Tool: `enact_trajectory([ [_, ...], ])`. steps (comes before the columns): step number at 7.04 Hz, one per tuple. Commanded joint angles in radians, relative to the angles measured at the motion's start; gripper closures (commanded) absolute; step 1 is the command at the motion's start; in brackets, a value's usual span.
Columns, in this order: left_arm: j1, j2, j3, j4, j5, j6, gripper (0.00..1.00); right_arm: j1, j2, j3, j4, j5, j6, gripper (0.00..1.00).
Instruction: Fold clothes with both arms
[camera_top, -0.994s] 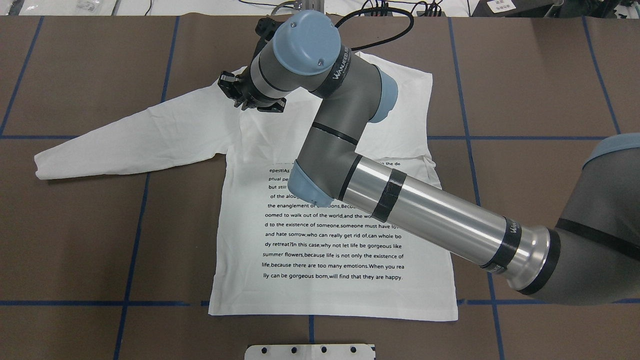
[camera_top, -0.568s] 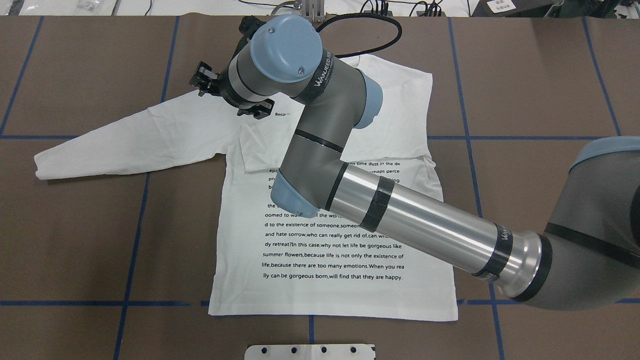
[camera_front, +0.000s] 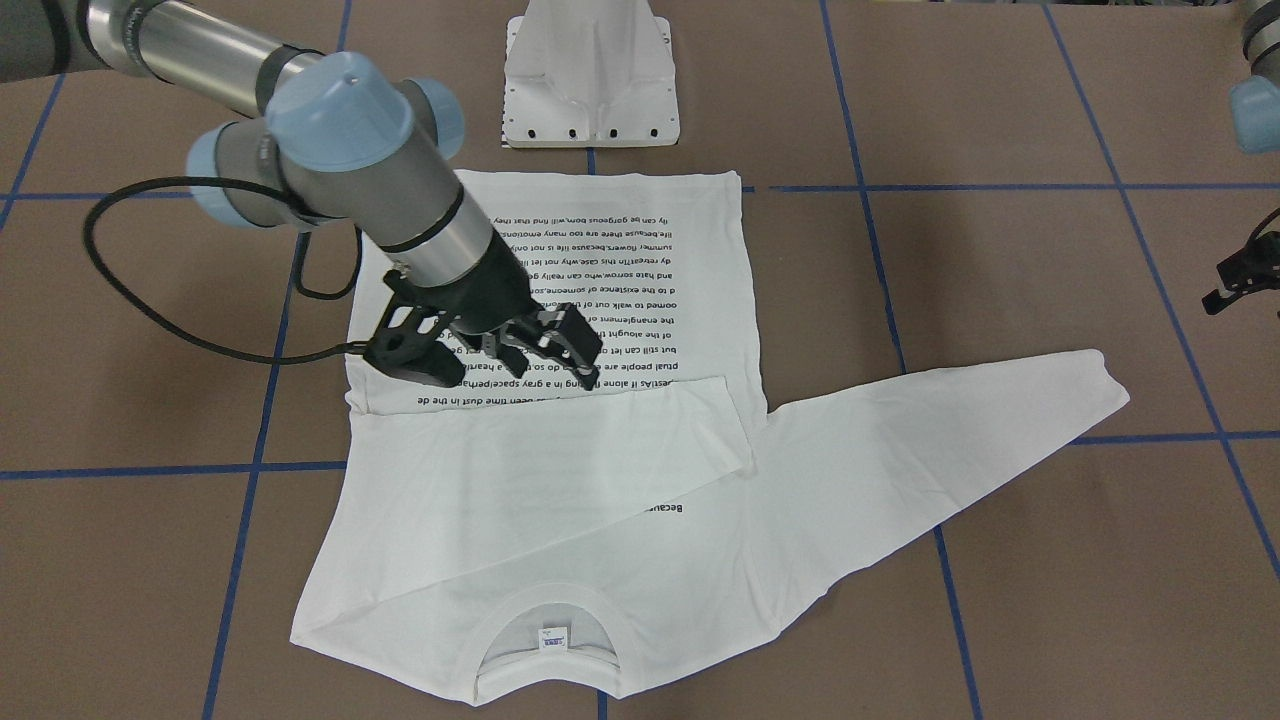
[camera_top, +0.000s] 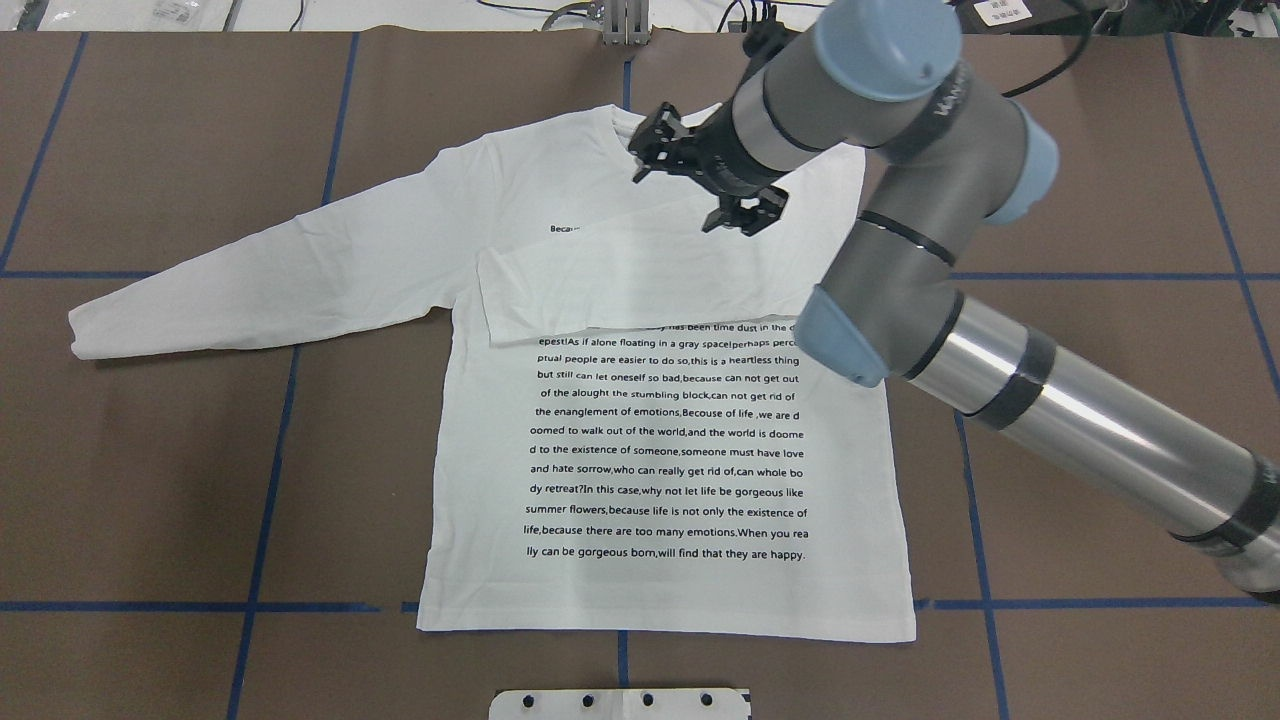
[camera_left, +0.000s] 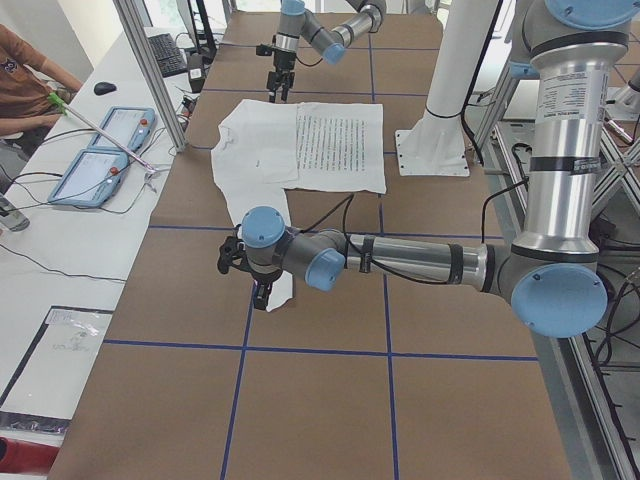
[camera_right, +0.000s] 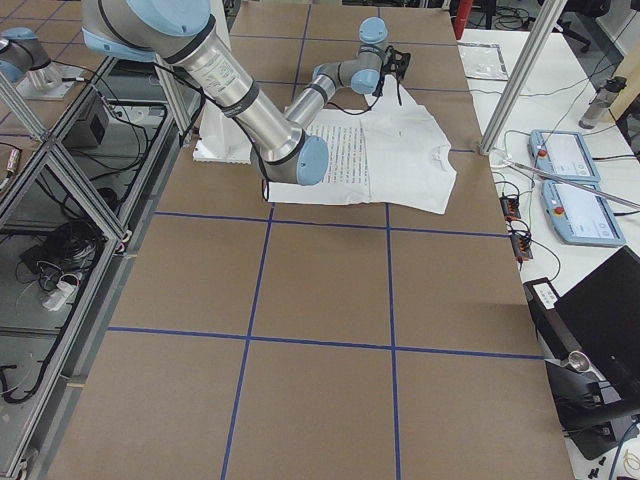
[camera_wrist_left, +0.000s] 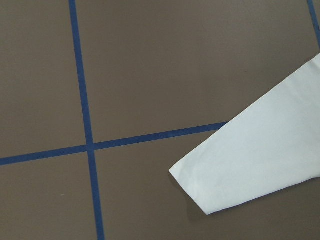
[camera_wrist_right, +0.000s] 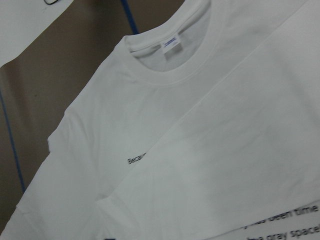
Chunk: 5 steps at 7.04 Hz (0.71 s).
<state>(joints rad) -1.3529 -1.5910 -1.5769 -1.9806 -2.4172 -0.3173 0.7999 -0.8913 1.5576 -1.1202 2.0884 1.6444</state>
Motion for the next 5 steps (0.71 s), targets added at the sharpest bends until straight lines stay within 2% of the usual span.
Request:
enact_trajectory([
  [1,0.082,-0.07,0.112,-0.089,0.004,-0.118,0.01,0.141,-0.232,0.071,-0.004,0.114,-0.227,0.09],
  [2,0.116,-0.085,0.13,-0.093,0.059,-0.137,0.01,0.203,-0.323,0.09,0.0,0.157,-0.361,0.09],
  [3,0.123,-0.139,0.191,-0.095,0.066,-0.137,0.01,0.273,-0.41,0.114,0.002,0.207,-0.455,0.1],
  [4,0.127,-0.164,0.24,-0.119,0.066,-0.135,0.01,0.326,-0.46,0.125,0.002,0.24,-0.541,0.09],
  [5,0.127,-0.164,0.274,-0.145,0.066,-0.138,0.07,0.343,-0.483,0.125,0.003,0.242,-0.585,0.09],
])
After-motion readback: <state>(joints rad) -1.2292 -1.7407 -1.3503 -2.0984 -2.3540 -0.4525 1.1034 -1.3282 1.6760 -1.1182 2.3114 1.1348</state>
